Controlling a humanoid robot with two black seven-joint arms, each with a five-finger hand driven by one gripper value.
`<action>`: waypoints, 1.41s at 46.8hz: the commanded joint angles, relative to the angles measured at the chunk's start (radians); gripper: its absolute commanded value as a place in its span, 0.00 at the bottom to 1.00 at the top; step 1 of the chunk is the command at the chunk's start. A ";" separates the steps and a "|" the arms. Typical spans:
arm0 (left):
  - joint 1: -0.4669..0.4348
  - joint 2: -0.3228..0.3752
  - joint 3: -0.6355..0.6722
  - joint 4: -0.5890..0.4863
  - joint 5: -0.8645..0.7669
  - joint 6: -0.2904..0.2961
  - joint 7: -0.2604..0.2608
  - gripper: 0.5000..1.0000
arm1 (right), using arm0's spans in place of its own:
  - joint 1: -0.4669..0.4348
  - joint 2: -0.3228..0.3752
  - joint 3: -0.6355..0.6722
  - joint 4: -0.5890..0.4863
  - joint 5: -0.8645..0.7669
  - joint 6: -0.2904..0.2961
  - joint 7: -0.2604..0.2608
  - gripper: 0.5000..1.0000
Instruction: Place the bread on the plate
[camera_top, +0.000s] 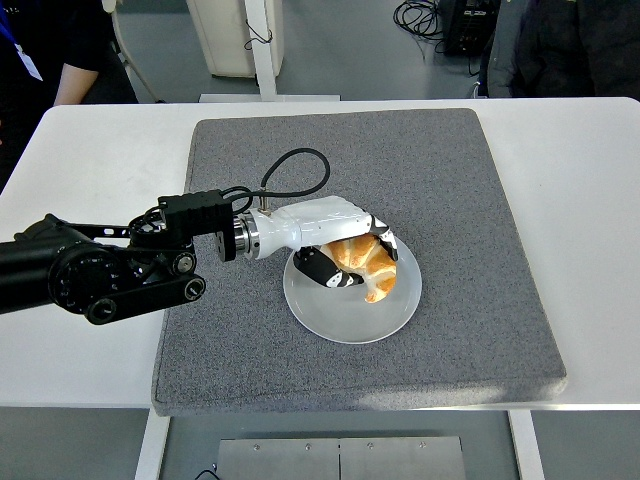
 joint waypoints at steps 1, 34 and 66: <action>0.012 -0.001 0.000 0.004 0.004 0.003 0.000 0.00 | 0.000 0.000 0.000 0.000 0.000 0.000 0.000 1.00; 0.069 -0.009 -0.001 0.072 0.050 0.035 -0.039 0.00 | 0.000 0.000 0.001 0.000 0.000 0.002 0.000 1.00; 0.080 -0.007 -0.003 0.076 0.032 0.035 -0.043 0.00 | 0.000 0.000 0.001 0.001 0.000 0.002 0.000 1.00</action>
